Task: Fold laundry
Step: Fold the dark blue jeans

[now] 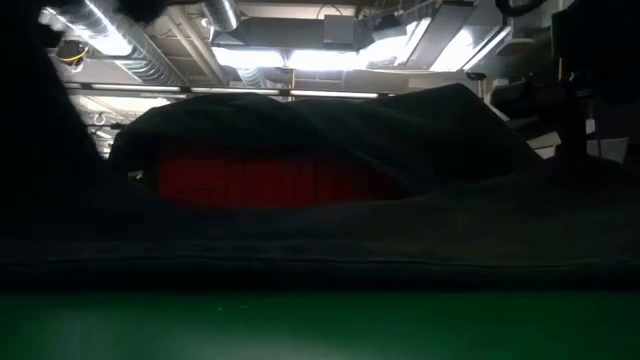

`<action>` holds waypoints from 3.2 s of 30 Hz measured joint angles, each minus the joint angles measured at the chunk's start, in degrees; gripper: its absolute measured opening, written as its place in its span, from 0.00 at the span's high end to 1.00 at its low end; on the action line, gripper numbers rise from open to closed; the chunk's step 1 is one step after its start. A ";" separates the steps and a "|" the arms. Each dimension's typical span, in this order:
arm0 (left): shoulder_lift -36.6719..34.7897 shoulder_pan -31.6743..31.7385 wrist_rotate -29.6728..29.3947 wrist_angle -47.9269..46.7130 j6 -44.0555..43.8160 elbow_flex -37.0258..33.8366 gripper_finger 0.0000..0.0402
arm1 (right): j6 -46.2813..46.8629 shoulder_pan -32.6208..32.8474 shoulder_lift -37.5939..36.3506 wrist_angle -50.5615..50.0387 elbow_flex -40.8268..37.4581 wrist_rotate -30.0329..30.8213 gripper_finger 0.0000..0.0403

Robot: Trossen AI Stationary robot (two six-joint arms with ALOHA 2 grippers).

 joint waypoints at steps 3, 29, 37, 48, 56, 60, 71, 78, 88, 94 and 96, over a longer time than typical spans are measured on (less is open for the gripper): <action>0.00 1.93 -4.54 10.00 0.00 0.00 1.00 | 0.00 0.00 -1.98 0.00 0.00 0.38 0.54; 28.90 13.19 -10.73 77.43 3.11 1.57 1.00 | 0.02 -0.02 -20.42 -7.87 -0.02 14.40 0.54; 38.65 14.63 -8.08 77.14 9.97 13.92 1.00 | 0.04 -0.02 -22.15 -8.50 -0.02 17.42 0.54; 52.93 14.60 -6.25 75.20 13.55 29.57 1.00 | 0.04 -0.02 -23.26 -10.73 -0.02 17.88 0.54; 58.22 16.06 -9.98 75.34 12.37 31.28 1.00 | 0.04 -0.02 -23.22 -10.64 -0.02 17.92 0.54; 58.94 16.93 -10.34 75.56 11.61 31.30 1.00 | 0.04 -0.02 -23.25 -10.58 -0.02 17.92 0.54; 58.97 16.96 -11.02 75.48 12.08 31.30 0.87 | 0.04 -0.02 -23.24 -10.42 -0.02 17.92 0.54; 58.97 17.61 -8.49 75.54 15.48 31.30 0.70 | 0.04 -0.02 -23.24 -10.42 -0.02 17.87 0.54; 58.51 20.96 7.10 75.66 23.77 31.30 0.71 | 0.04 -0.02 -23.24 -10.40 -0.02 17.79 0.54; 58.49 22.43 15.13 72.92 23.02 31.31 0.82 | 0.04 -0.02 -23.24 -10.40 -0.02 17.77 0.54; 58.49 22.43 17.18 72.58 23.11 31.30 0.87 | 0.04 -0.02 -23.24 -10.40 -0.02 17.76 0.54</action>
